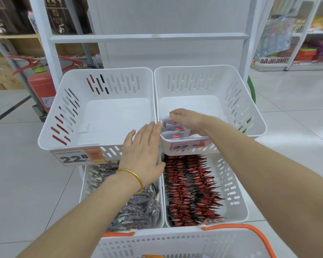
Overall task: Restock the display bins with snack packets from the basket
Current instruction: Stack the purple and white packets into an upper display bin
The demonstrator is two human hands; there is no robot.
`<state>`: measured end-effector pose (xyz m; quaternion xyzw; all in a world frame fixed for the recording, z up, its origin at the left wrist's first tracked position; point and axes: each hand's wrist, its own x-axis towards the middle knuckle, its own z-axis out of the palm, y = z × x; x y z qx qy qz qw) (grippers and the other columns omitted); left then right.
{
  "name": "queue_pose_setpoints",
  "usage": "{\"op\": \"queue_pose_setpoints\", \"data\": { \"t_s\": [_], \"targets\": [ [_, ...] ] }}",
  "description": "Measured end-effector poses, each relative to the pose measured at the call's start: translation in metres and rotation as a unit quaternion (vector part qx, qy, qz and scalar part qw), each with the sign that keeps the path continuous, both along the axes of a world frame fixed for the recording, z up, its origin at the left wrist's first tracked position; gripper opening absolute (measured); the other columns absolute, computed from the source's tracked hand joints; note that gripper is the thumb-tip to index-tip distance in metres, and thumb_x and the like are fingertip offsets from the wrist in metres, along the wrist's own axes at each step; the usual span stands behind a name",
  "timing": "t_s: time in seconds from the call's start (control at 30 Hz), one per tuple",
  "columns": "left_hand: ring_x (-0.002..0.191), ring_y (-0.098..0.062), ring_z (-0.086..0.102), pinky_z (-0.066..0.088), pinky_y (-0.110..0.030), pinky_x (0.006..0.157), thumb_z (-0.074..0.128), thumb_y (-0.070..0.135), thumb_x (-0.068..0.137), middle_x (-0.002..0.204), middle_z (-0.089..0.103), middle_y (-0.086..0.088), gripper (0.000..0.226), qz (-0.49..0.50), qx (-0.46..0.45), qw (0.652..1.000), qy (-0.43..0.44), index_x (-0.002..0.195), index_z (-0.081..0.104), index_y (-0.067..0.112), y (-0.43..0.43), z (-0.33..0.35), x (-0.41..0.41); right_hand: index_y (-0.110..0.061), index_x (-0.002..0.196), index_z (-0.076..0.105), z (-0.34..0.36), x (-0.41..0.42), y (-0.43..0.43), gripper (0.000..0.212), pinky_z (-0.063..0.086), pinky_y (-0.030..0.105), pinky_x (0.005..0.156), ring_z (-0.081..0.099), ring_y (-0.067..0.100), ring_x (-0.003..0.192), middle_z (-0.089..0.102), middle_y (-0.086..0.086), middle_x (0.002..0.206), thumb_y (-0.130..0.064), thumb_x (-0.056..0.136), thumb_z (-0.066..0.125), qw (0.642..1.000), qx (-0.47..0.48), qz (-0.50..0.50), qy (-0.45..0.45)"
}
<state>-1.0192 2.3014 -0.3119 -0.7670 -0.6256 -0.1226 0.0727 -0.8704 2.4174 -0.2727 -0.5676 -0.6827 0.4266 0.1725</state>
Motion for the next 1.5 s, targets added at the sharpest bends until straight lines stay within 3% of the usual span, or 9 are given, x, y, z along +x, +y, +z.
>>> {"op": "queue_pose_setpoints", "data": {
  "t_s": [0.13, 0.33, 0.53, 0.63, 0.73, 0.83, 1.07, 1.33, 1.5],
  "targets": [
    [0.145, -0.014, -0.002, -0.006, -0.036, 0.115, 0.051, 0.046, 0.084, 0.158, -0.004, -0.002, 0.096, 0.001, -0.008, 1.000, -0.005, 0.148, -0.014, 0.017, 0.000, 0.001, 0.000, -0.019, 0.146, 0.023, 0.006, 0.000, 0.000, 0.059, 0.045, 0.049, 0.097, 0.047, 0.032, 0.121, 0.036, 0.007, 0.144, -0.052, 0.098, 0.027, 0.994, -0.004, -0.080, 0.078],
    [0.145, -0.015, -0.003, -0.005, -0.036, 0.116, 0.051, 0.045, 0.084, 0.158, -0.005, -0.002, 0.095, 0.009, -0.028, 1.000, 0.010, 0.148, -0.014, 0.018, -0.001, 0.003, 0.001, -0.015, 0.147, 0.021, 0.006, -0.009, -0.004, 0.069, 0.033, 0.046, 0.105, 0.046, 0.034, 0.122, 0.036, 0.011, 0.144, -0.060, 0.095, 0.016, 0.997, -0.004, -0.074, 0.009],
    [0.145, -0.017, -0.002, -0.007, -0.042, 0.117, 0.047, 0.038, 0.088, 0.158, -0.002, -0.003, 0.085, 0.008, -0.043, 0.999, 0.018, 0.149, -0.008, 0.018, -0.007, 0.015, 0.001, -0.012, 0.140, 0.038, 0.034, 0.016, -0.048, 0.053, 0.031, 0.030, 0.102, 0.040, 0.024, 0.126, 0.042, 0.008, 0.142, -0.045, 0.101, 0.023, 0.988, 0.119, -0.090, 0.027],
    [0.144, -0.024, 0.009, 0.000, -0.045, 0.117, 0.052, 0.027, 0.087, 0.157, 0.011, -0.011, 0.078, -0.025, 0.018, 0.999, -0.007, 0.150, 0.009, 0.012, -0.034, 0.022, 0.006, -0.017, 0.133, 0.050, 0.045, 0.044, -0.118, 0.042, 0.034, 0.024, 0.100, 0.046, 0.010, 0.120, 0.051, -0.006, 0.132, -0.038, 0.101, 0.033, 0.973, 0.197, -0.065, 0.096],
    [0.138, -0.034, 0.026, 0.019, -0.046, 0.113, 0.062, 0.021, 0.081, 0.150, 0.026, -0.020, 0.071, -0.091, 0.022, 0.995, -0.034, 0.143, 0.032, 0.004, -0.086, 0.014, 0.016, -0.028, 0.121, 0.058, 0.015, 0.077, -0.201, 0.029, 0.039, 0.021, 0.096, 0.052, -0.001, 0.114, 0.057, -0.017, 0.122, -0.035, 0.099, 0.042, 0.980, 0.148, -0.024, 0.128],
    [0.143, -0.028, 0.013, 0.016, -0.037, 0.116, 0.060, 0.029, 0.087, 0.156, 0.010, -0.014, 0.074, -0.119, -0.127, 0.985, -0.020, 0.148, 0.022, 0.010, -0.146, -0.012, 0.028, -0.035, 0.106, 0.061, -0.062, 0.109, -0.281, 0.017, 0.042, 0.020, 0.087, 0.057, -0.004, 0.102, 0.063, -0.018, 0.111, -0.026, 0.095, 0.052, 0.986, 0.069, -0.072, 0.132],
    [0.145, -0.019, 0.002, 0.018, -0.034, 0.116, 0.052, 0.036, 0.091, 0.157, -0.008, -0.001, 0.071, -0.119, -0.284, 0.952, -0.004, 0.149, 0.013, 0.023, -0.239, -0.076, 0.044, -0.014, 0.128, 0.057, -0.199, 0.132, -0.375, 0.036, 0.037, 0.021, 0.091, 0.054, 0.018, 0.118, 0.057, 0.001, 0.132, -0.012, 0.092, 0.055, 0.985, 0.023, -0.144, -0.092],
    [0.144, -0.020, 0.003, 0.017, -0.032, 0.115, 0.048, 0.038, 0.094, 0.157, -0.007, -0.001, 0.066, -0.102, -0.312, 0.944, 0.006, 0.148, 0.015, 0.022, -0.258, -0.096, 0.037, -0.014, 0.143, 0.034, -0.253, 0.094, -0.318, 0.064, 0.026, 0.039, 0.112, 0.034, 0.026, 0.135, 0.047, 0.007, 0.141, -0.051, 0.093, 0.046, 0.957, 0.136, 0.001, -0.255],
    [0.144, -0.018, 0.002, 0.022, -0.033, 0.114, 0.047, 0.036, 0.094, 0.156, -0.011, 0.002, 0.065, -0.090, -0.334, 0.938, 0.002, 0.148, 0.013, 0.023, -0.255, -0.098, 0.040, -0.012, 0.135, 0.039, -0.279, 0.076, -0.310, 0.071, 0.027, 0.042, 0.111, 0.041, 0.028, 0.128, 0.053, 0.010, 0.131, -0.059, 0.084, 0.055, 0.923, 0.099, 0.032, -0.371]
  ]
}}
